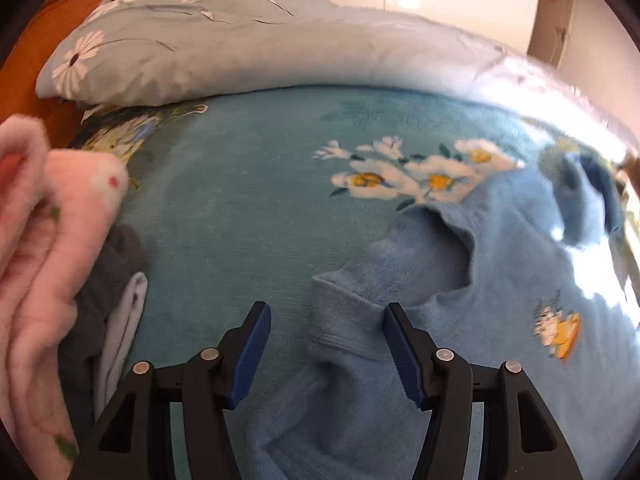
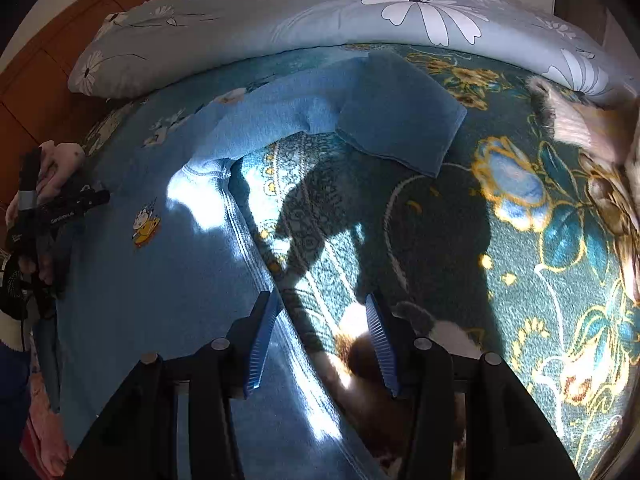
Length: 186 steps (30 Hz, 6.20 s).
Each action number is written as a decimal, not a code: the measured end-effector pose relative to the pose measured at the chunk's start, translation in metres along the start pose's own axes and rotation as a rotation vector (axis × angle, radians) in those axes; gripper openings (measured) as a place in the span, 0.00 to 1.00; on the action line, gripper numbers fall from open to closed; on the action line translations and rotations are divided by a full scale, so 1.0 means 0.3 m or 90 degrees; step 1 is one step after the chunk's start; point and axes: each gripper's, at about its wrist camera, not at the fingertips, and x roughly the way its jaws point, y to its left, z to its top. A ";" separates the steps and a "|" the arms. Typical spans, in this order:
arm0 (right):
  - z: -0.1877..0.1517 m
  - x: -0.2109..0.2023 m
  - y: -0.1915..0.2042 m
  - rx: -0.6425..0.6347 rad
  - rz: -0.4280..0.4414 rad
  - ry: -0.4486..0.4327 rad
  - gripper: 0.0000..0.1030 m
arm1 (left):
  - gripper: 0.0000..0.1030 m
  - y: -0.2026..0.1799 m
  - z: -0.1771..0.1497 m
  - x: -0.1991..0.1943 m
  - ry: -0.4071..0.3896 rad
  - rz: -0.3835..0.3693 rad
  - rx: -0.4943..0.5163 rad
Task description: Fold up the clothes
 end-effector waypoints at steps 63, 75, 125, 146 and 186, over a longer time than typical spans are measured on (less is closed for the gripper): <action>-0.564 -0.360 0.010 0.112 0.057 -0.046 0.02 | 0.10 -0.065 -0.760 -0.657 -0.024 -0.327 -0.190; -0.710 -0.391 0.153 0.063 0.071 -0.029 0.02 | 0.04 0.154 -0.914 -0.650 0.001 -0.242 -0.209; 0.481 0.327 0.406 -0.190 -0.015 -0.009 0.05 | 0.04 0.127 -0.136 -0.069 0.007 -0.019 0.004; 0.566 0.174 0.099 -0.020 -0.119 -0.128 0.15 | 0.08 -0.087 0.249 0.160 -0.005 -0.003 0.013; 0.369 -0.453 -0.467 0.158 -0.254 -0.254 0.02 | 0.52 -0.087 -0.340 -0.320 -0.034 -0.131 -0.119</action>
